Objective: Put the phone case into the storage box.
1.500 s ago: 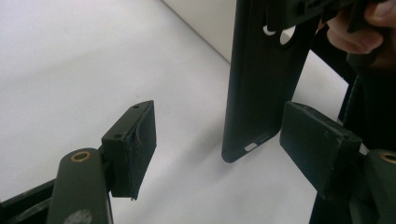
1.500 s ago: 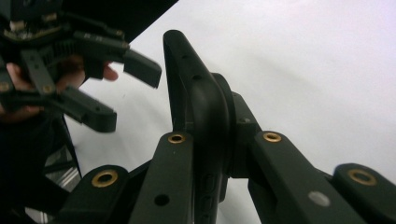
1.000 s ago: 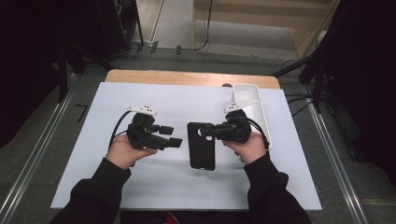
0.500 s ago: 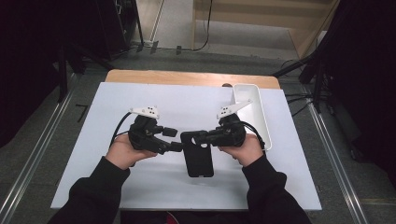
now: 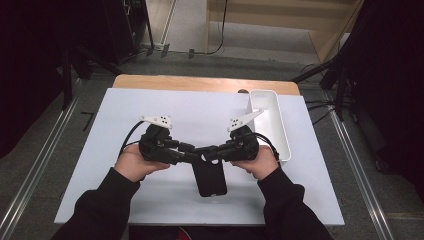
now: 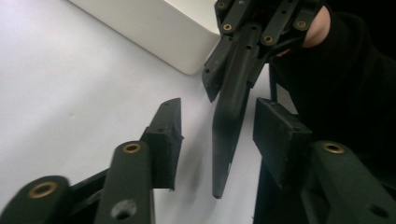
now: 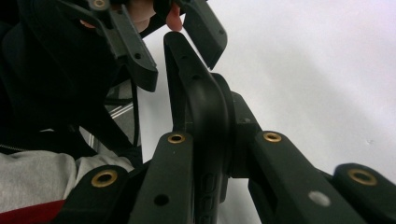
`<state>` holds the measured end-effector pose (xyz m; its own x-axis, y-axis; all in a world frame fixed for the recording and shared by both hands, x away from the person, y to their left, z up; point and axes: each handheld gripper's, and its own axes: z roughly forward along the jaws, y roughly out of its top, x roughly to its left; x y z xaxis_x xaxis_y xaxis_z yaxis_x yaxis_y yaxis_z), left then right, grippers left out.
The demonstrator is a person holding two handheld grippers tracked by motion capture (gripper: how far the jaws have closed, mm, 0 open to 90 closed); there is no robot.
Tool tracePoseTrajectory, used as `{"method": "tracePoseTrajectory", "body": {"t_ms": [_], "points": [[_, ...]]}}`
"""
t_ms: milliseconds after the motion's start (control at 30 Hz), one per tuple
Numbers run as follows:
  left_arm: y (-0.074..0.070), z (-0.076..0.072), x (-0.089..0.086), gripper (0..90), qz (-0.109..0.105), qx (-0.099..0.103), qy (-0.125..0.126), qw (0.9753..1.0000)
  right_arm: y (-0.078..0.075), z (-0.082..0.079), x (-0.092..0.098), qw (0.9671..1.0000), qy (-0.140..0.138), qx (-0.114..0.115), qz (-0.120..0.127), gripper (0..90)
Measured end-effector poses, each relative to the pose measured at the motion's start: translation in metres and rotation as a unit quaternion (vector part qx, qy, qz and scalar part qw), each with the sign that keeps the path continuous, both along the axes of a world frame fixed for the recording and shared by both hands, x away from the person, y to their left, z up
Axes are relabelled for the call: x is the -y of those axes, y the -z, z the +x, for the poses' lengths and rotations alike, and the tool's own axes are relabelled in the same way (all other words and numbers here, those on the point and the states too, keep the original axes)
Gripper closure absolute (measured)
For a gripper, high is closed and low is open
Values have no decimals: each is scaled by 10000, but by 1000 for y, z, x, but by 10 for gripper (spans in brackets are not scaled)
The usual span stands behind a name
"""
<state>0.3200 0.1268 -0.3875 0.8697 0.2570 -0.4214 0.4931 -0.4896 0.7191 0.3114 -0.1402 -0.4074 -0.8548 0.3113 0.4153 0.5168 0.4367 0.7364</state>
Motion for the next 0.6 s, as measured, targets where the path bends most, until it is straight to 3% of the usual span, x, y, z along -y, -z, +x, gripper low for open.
{"method": "tracePoseTrajectory", "body": {"t_ms": [133,433,600], "points": [[1,0,0,612,-6,-69,80,9999,1,0,-1,10000,-51,-17,31,801],[0,-2,0,763,-91,15,255,9996,1,-1,-3,9998,-163,-64,42,801],[1,-2,0,782,-15,56,327,9994,1,-1,-4,9998,-195,-78,37,801]]}}
